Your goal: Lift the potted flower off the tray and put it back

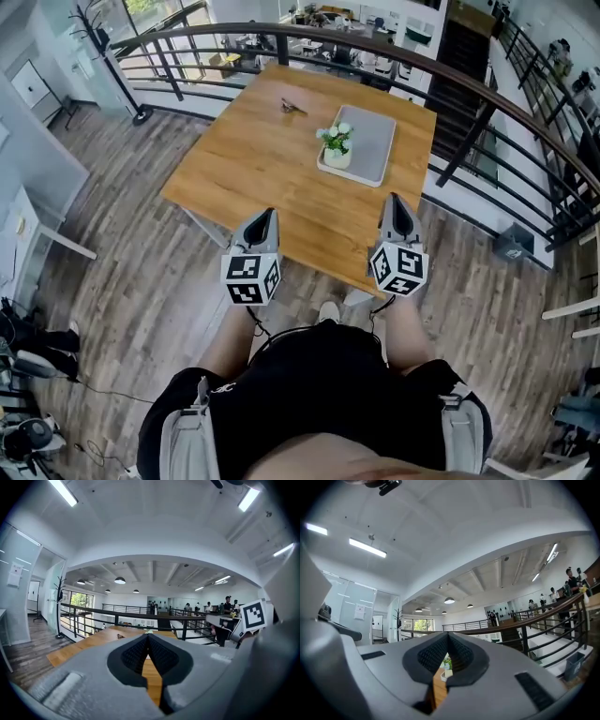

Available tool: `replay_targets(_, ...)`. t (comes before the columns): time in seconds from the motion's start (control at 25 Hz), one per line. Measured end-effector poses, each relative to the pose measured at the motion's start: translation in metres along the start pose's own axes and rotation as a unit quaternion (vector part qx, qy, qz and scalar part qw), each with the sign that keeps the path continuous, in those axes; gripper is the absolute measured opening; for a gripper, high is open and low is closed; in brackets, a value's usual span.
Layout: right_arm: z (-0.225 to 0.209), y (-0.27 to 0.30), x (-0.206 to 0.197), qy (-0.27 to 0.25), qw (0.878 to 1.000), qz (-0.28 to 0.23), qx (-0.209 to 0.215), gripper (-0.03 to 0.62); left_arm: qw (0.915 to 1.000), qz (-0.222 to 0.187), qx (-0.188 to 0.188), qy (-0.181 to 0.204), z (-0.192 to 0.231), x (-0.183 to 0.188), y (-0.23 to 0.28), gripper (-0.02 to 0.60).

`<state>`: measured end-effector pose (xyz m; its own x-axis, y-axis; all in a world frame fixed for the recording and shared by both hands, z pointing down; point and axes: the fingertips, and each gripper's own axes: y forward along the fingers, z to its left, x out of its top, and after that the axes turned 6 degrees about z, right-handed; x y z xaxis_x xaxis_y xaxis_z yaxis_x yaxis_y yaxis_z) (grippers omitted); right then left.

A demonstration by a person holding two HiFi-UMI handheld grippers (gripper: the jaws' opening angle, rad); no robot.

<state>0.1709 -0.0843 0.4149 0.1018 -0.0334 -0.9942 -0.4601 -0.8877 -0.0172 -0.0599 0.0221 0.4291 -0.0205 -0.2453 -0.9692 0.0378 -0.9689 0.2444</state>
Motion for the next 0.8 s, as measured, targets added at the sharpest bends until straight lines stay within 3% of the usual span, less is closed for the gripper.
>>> replay_targets(0.32, -0.044, 0.102, 0.006, 0.005, 1.0, 0.015, 0.017, -0.003, 0.9997, 0.021, -0.006, 0.004, -0.002, 0.032, 0.12, 0.012)
replay_targets(0.48, -0.061, 0.137, -0.005, 0.003, 0.999, 0.027, 0.022, -0.003, 0.9992, 0.035, -0.019, 0.006, -0.011, 0.027, 0.157, 0.012)
replay_targets(0.8, -0.065, 0.208, -0.007, 0.012, 0.999, 0.044, -0.013, -0.003, 0.997, 0.058, -0.051, 0.01, 0.027, 0.039, 0.232, 0.012)
